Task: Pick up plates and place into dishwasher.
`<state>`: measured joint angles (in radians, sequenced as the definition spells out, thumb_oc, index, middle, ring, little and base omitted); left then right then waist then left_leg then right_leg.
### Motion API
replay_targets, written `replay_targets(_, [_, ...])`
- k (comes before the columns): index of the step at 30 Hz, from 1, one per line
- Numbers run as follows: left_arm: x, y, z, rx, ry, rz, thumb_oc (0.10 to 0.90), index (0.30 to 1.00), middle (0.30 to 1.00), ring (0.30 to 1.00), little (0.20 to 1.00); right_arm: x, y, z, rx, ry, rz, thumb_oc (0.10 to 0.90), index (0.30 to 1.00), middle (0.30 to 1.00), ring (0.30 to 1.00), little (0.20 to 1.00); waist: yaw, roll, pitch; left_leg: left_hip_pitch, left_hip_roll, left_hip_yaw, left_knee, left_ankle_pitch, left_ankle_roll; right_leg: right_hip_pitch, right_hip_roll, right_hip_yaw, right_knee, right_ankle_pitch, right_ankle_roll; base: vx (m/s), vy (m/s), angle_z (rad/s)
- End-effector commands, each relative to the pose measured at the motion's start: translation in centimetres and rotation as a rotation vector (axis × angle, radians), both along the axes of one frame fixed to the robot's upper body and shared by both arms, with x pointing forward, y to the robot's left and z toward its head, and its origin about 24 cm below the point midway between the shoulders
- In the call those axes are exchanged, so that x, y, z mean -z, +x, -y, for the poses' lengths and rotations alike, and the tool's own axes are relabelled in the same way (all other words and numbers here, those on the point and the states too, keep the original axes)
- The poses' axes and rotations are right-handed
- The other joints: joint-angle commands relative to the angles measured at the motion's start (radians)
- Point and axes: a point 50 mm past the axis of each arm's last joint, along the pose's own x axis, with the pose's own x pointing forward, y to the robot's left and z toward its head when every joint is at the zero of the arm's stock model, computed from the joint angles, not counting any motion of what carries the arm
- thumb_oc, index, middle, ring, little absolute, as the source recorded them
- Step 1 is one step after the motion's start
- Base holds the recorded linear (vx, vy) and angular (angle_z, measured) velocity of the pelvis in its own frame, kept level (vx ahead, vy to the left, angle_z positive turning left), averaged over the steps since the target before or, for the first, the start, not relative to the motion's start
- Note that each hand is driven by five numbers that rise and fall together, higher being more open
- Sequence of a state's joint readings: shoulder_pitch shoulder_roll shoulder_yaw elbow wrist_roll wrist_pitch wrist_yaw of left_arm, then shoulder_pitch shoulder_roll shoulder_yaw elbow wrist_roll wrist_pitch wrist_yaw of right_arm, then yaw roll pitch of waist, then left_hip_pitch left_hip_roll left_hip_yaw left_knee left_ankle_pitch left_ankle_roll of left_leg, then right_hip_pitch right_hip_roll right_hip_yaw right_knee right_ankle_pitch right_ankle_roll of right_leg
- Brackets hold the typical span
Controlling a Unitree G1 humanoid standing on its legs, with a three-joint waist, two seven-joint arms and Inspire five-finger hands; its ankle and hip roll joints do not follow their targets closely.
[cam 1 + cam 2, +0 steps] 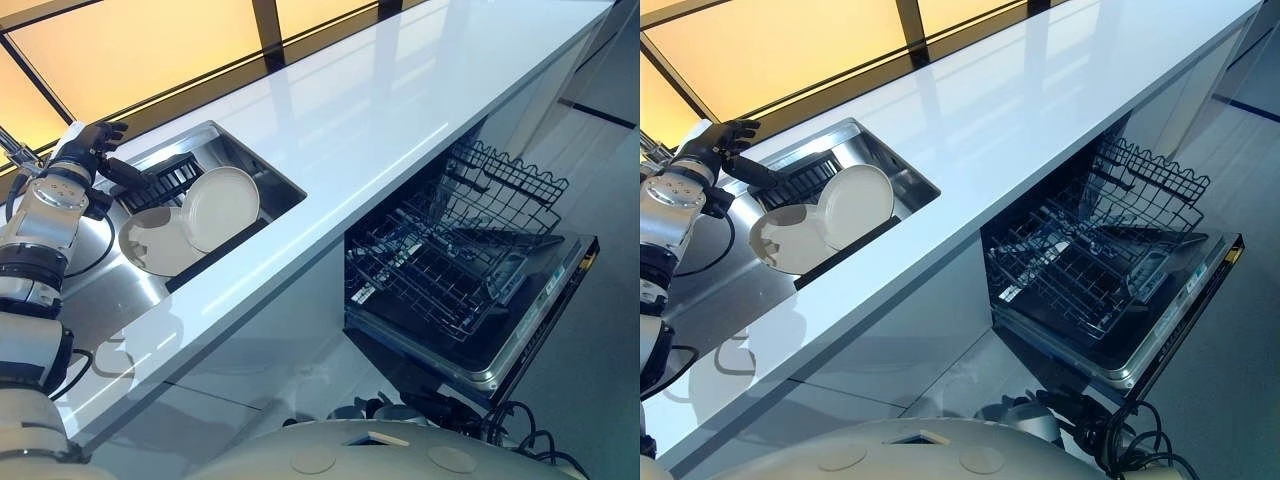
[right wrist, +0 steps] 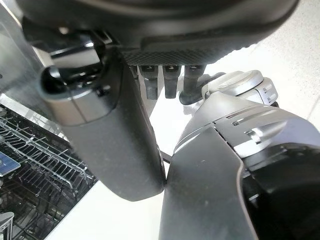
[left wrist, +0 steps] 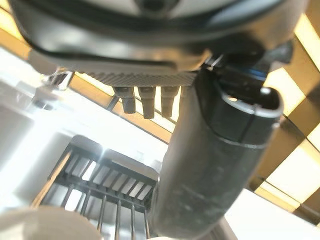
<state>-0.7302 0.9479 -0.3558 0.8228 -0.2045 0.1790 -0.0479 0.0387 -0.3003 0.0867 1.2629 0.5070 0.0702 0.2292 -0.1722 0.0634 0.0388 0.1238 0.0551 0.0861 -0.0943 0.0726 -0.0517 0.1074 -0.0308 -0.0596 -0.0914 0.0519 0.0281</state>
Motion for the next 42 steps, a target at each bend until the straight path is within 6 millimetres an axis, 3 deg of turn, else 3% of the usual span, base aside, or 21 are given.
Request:
replay_targets(1, [-8.4, 1.3, -0.8, -0.045, -0.073, 0.277, 0.800, 0.900, 0.900, 0.900, 0.900, -0.2, -0.7, 1.1, -0.051, -0.023, -0.039, 0.800, 0.900, 0.900, 0.900, 0.900, 0.000, 0.007, -0.012, -0.012, -0.076, 0.023, 0.007, -0.086, 0.062, -0.027, 0.052, -0.006, 0.052, -0.056, 0.039, -0.03, -0.127, 0.11])
replay_targets(13, [-7.6, 1.6, -0.1, 0.020, -0.184, 0.210, 0.800, 0.900, 0.900, 0.900, 0.900, -0.9, 2.2, 1.9, 0.031, -0.052, 0.026, 0.800, 0.900, 0.900, 0.900, 0.900, 0.032, 0.034, -0.004, -0.002, -0.074, 0.007, 0.020, -0.082, 0.057, 0.000, 0.050, -0.030, 0.048, -0.073, 0.023, -0.06, -0.005, 0.05])
replay_targets(21, [-7.6, 2.3, 0.6, 0.076, -0.217, 0.141, 0.800, 0.900, 0.900, 0.900, 0.900, -0.6, 1.9, 1.2, 0.031, -0.031, 0.019, 0.800, 0.900, 0.900, 0.900, 0.900, 0.006, 0.046, -0.014, -0.004, -0.091, 0.026, 0.007, -0.084, 0.063, -0.020, 0.044, -0.018, 0.055, -0.057, 0.046, 0.02, 0.072, -0.02])
replay_targets(33, [-8.5, 2.2, 0.4, 0.046, -0.213, 0.186, 0.800, 0.900, 0.900, 0.900, 0.900, -0.4, -0.1, 1.9, 0.024, -0.070, -0.022, 0.800, 0.900, 0.900, 0.900, 0.900, -0.019, 0.033, 0.006, -0.002, -0.106, 0.046, 0.007, -0.098, 0.079, -0.040, 0.030, 0.014, 0.049, -0.033, 0.067, 0.05, 0.051, -0.05])
replay_targets(42, [-8.5, 1.9, -0.1, 0.031, -0.169, 0.153, 0.800, 0.900, 0.900, 0.900, 0.900, -0.5, -0.5, 2.1, 0.033, -0.066, -0.003, 0.800, 0.900, 0.900, 0.900, 0.900, -0.028, 0.029, 0.036, -0.003, -0.117, 0.062, 0.007, -0.107, 0.098, -0.068, 0.022, 0.040, 0.079, -0.035, 0.078, 0.06, 0.059, -0.06])
